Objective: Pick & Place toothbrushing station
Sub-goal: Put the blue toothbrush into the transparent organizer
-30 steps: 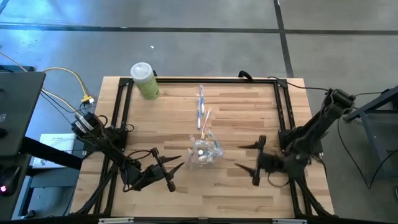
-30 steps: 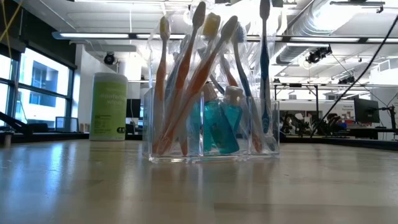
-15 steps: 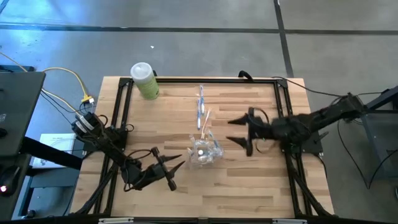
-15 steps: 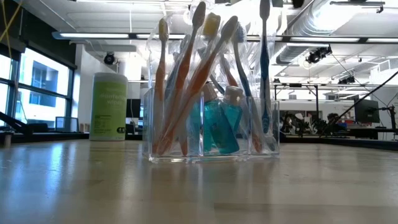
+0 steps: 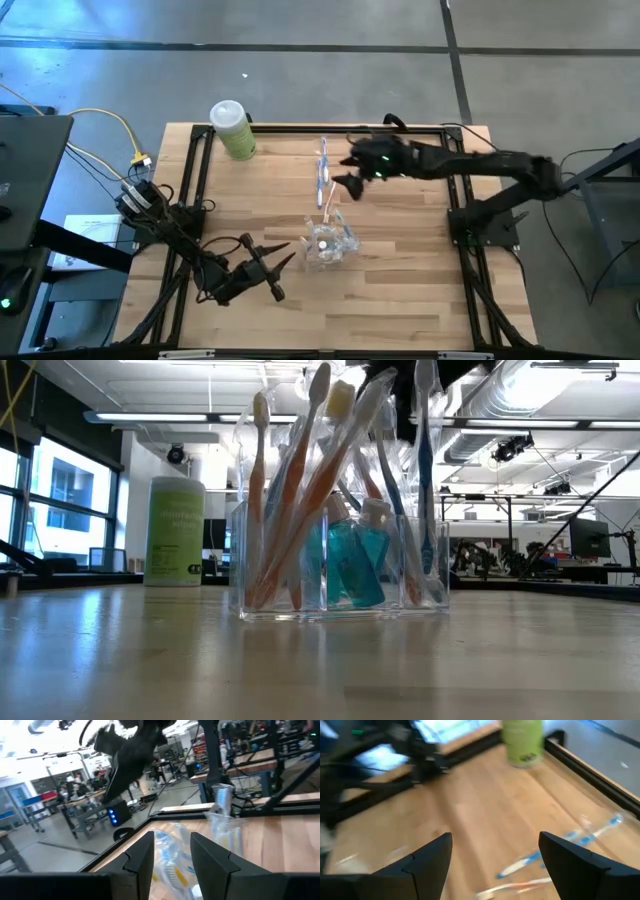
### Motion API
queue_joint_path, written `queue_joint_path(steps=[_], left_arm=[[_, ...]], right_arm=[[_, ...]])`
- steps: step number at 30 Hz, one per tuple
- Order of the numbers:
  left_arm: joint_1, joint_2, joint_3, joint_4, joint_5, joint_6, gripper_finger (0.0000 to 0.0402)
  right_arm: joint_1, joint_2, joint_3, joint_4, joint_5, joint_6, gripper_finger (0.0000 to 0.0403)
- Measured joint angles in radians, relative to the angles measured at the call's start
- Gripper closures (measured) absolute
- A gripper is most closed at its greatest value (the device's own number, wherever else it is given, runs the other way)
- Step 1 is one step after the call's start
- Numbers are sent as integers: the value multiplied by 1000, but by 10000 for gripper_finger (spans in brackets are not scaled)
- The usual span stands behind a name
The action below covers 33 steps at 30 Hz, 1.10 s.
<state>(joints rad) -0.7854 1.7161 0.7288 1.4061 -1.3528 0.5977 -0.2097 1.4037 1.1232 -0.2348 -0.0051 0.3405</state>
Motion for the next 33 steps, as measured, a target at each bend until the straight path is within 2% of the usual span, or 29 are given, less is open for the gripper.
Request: queue_joint_path(steps=[7,14,18,26,33], left_arm=[[-8,0,0,42,-65,65,280],[-9,0,0,43,-110,102,280],[2,0,0,43,-107,121,280],[26,-47,0,44,-105,122,280],[26,-84,0,43,-179,145,280]], right_arm=[[-109,251,117,-6,30,83,114],[-131,424,238,-102,86,84,114],[-116,486,290,-134,142,45,114],[-119,579,300,-127,170,21,114],[-119,600,300,-111,224,3,114]])
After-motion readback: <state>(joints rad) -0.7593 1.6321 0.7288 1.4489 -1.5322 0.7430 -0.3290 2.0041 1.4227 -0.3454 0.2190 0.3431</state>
